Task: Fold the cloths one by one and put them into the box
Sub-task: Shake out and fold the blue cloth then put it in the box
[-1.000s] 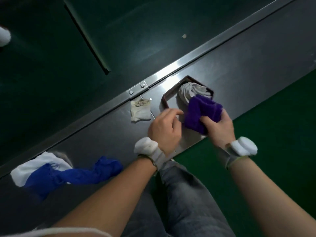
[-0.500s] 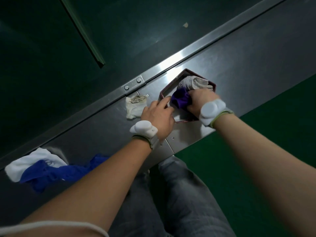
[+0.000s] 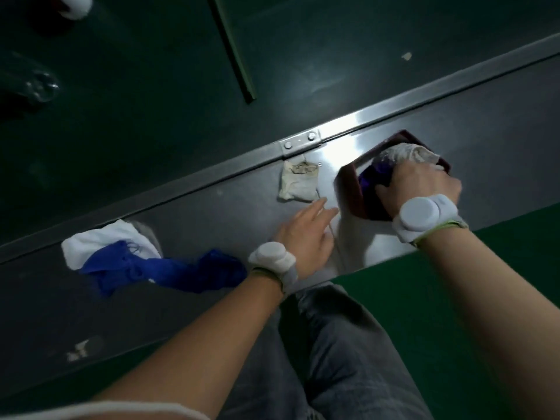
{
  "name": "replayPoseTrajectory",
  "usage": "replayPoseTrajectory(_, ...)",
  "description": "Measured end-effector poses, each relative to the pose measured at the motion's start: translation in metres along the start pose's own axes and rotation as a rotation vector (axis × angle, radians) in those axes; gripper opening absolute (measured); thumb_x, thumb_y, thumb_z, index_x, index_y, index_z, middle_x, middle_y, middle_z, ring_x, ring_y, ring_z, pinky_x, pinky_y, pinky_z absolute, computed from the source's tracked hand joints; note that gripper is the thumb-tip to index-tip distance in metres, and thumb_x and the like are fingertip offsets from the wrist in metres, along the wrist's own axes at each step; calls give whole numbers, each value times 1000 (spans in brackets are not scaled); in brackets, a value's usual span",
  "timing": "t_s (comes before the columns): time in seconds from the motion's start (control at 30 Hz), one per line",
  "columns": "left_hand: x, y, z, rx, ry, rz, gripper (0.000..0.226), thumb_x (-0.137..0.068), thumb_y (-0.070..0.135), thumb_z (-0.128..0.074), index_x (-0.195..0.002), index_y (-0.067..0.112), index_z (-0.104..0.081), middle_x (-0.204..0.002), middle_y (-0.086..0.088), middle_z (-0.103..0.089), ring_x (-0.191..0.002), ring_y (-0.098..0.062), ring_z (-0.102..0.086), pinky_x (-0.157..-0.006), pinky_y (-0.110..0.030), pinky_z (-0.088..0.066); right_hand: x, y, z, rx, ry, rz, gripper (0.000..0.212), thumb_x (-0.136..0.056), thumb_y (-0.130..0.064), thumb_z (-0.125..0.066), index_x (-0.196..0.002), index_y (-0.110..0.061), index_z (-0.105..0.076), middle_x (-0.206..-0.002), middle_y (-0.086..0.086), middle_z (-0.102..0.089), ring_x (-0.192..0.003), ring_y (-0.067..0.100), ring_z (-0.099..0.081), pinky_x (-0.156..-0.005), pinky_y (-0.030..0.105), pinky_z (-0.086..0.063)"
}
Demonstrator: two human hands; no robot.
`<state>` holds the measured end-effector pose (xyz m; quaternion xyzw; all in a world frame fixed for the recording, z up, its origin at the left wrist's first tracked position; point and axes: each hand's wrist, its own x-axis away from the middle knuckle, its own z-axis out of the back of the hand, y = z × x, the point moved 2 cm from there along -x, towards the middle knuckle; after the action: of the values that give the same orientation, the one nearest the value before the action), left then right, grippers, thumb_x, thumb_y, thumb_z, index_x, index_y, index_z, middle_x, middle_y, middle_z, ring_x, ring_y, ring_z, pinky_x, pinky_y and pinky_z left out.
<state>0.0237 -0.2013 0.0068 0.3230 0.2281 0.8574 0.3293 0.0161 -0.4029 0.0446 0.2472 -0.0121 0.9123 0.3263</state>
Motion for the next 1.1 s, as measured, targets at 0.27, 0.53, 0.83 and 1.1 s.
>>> replayPoseTrajectory(0.27,162,-149,37,-120,311,461,21,-74,20,-58,-91,14,-68,-89,-12,-66,-80,-35,-63,-64,-44,-52,109,-165,-45,-152,-205,566,33,-87,-50,-49,-113,-32,-59,-106,1,-70,-97,28,-65,-73,35,-49)
replayPoseTrajectory(0.53,206,-236,46,-166,88,573,33,-89,32,-50,-121,21,-50,-114,-9,-59,-98,-35,-60,-79,-42,-46,137,-252,-139,-142,-403,445,35,-80,-44,-60,-109,-25,-54,-103,7,-68,-90,32,-65,-64,31,-42)
replayPoseTrajectory(0.83,190,-194,68,5,101,184,49,-77,41,-61,-123,26,-53,-117,0,-60,-113,-26,-49,-91,-38,-40,176,-261,-99,-698,-505,605,17,-84,-16,-62,-95,-27,-69,-73,-9,-65,-61,1,-55,-60,23,-40)
replayPoseTrajectory(1.1,224,-149,173,52,280,62,27,-90,37,-54,-74,15,-54,-72,-2,-57,-78,-30,-56,-67,-33,-34,215,-251,16,-911,-270,510,7,-87,-25,-65,-81,-24,-69,-72,4,-70,-65,15,-59,-65,35,-50)
